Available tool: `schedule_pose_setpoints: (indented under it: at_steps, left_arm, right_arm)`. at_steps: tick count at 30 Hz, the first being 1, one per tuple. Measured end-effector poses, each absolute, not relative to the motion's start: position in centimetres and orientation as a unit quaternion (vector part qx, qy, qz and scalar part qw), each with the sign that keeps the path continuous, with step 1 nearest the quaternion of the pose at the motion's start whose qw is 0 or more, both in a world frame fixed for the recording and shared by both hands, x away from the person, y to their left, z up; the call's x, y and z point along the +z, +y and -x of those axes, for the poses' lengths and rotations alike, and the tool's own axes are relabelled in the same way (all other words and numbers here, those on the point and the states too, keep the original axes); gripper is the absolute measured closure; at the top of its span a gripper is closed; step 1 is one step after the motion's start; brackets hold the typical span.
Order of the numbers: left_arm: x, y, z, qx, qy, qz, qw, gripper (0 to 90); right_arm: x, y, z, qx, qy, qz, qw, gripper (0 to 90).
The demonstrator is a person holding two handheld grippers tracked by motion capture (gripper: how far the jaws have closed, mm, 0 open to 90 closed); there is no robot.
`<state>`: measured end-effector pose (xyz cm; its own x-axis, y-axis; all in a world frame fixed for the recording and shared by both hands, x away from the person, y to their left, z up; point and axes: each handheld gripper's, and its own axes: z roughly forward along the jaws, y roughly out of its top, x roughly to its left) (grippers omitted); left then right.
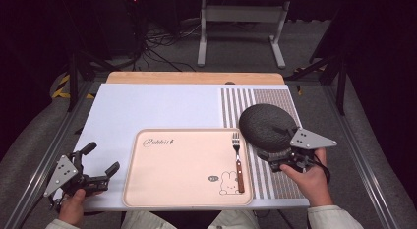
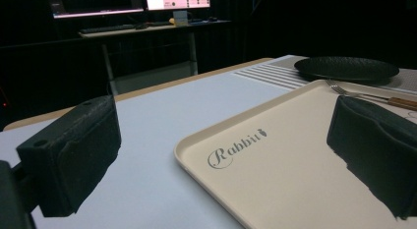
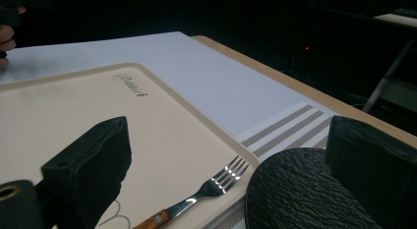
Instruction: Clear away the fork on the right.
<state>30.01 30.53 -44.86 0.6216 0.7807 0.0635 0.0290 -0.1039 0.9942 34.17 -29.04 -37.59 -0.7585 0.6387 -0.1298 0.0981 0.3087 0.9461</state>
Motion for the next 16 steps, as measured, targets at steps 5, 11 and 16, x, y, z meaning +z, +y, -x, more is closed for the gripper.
schedule_pose_setpoints:
  at_steps: [5, 11, 16]
  left_arm:
    - [-44.8, 30.3, -30.0, 0.319, 0.293, -0.675, 0.597, 0.3]
    - [-44.6, 30.3, -29.8, 0.325, 0.285, -0.674, 0.599, 0.3]
    - [-44.5, 30.3, -29.9, 0.330, 0.278, -0.673, 0.601, 0.3]
  right_arm:
    - [-39.3, -31.2, -33.0, 0.557, 0.750, -0.240, 0.266, 1.8]
    - [-41.8, -33.3, -32.2, 0.572, 0.731, -0.254, 0.272, 1.5]
    - [-43.8, -34.3, -32.5, 0.565, 0.739, -0.260, 0.260, 1.9]
